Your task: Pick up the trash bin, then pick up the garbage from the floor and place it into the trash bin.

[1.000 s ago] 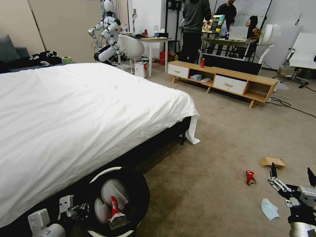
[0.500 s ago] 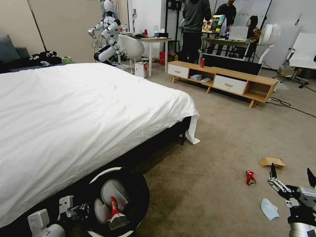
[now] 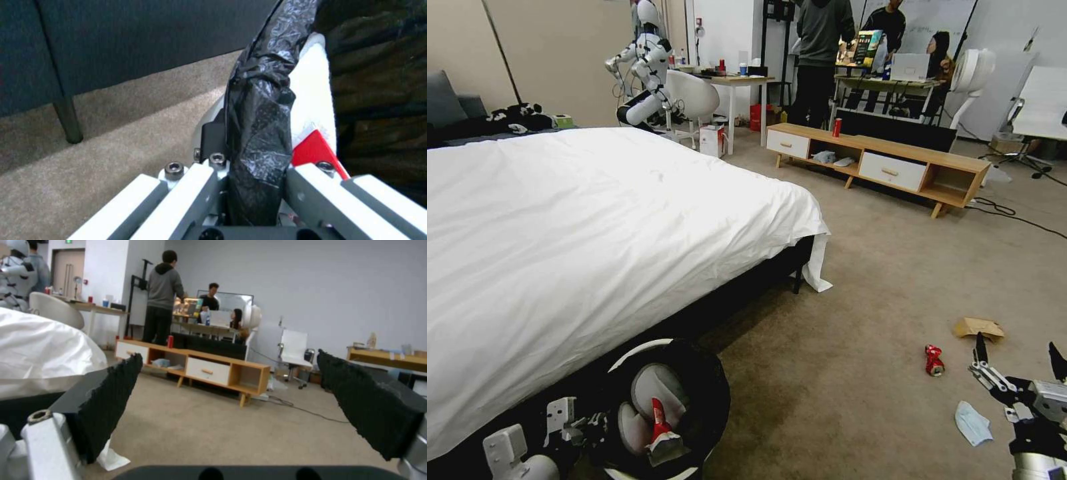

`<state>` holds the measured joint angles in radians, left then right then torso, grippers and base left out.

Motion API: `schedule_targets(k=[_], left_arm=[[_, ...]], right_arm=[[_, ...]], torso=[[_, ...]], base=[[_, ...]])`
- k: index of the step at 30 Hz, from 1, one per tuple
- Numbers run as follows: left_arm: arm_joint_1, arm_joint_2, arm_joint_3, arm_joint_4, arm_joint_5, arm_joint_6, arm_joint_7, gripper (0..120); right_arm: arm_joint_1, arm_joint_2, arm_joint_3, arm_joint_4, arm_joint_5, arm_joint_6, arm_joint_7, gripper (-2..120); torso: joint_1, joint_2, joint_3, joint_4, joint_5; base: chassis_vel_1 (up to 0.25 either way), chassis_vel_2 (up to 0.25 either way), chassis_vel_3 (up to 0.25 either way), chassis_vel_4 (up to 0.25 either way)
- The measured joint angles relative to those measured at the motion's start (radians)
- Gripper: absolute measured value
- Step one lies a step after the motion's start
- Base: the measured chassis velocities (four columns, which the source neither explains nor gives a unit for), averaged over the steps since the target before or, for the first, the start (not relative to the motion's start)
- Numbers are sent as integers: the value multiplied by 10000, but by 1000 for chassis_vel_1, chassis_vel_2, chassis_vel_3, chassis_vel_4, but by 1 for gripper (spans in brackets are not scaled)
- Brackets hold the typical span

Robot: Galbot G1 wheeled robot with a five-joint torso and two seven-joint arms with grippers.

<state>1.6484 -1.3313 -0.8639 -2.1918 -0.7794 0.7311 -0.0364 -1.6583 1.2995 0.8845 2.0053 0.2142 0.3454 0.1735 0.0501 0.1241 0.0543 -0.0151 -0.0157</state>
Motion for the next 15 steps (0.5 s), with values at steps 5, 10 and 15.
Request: schedule_targets(k=[5,10,15], left_arm=[[-8,-6,3,1,-5,-10,3,1],[-9,-1,1,-6,-27,-24,101,1],[-10,6,-19,-2,-5,-39,139,1]], right_arm=[[44,20,-68,-50,-74,26,-19,100],[44,20,-85,-52,-79,27,-23,100],[25,20,-86,-52,-82,27,-22,100]], torso=[[0,0,0,0,0],[0,0,0,0,0],[0,0,0,0,-1]], base=[[0,0,0,0],[0,0,0,0],[0,0,0,0]])
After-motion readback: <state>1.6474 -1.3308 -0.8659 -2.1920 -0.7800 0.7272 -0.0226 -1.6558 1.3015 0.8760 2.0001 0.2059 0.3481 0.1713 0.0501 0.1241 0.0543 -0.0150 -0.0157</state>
